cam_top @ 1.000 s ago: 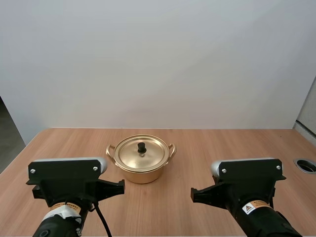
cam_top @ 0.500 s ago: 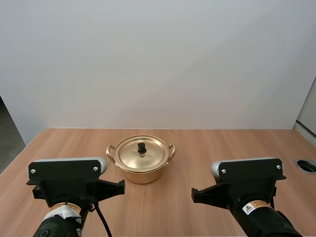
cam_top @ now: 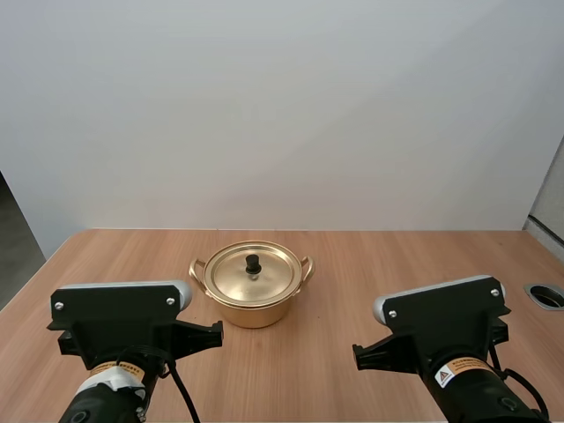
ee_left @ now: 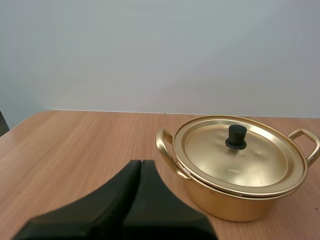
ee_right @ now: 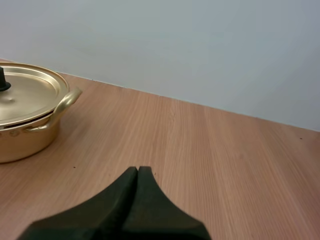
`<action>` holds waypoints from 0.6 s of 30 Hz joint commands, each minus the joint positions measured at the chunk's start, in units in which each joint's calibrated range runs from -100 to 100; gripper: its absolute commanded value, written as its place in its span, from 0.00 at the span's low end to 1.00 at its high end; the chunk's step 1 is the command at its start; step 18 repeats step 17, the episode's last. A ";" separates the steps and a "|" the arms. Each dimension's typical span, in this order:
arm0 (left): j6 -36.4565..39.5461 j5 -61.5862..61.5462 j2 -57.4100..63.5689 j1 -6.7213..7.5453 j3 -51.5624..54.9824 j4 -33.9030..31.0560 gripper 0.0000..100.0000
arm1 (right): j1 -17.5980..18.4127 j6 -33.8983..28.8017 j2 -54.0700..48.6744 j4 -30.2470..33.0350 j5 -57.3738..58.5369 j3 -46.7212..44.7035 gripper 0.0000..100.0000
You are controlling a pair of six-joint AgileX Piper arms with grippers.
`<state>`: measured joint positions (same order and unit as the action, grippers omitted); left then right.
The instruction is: Open the pot, put the car inside, and close it
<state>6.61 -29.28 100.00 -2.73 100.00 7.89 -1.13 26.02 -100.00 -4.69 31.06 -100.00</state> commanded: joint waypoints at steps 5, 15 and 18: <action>0.00 0.00 0.00 0.03 0.00 0.09 0.00 | 0.02 -11.36 0.00 1.26 -0.20 0.00 0.00; 0.00 0.00 0.00 0.03 0.00 0.09 0.00 | 0.02 -11.36 0.00 1.26 -0.20 0.00 0.00; 0.00 -0.03 0.00 0.70 0.00 0.09 0.00 | 0.02 -11.36 0.00 1.26 -0.20 0.00 0.00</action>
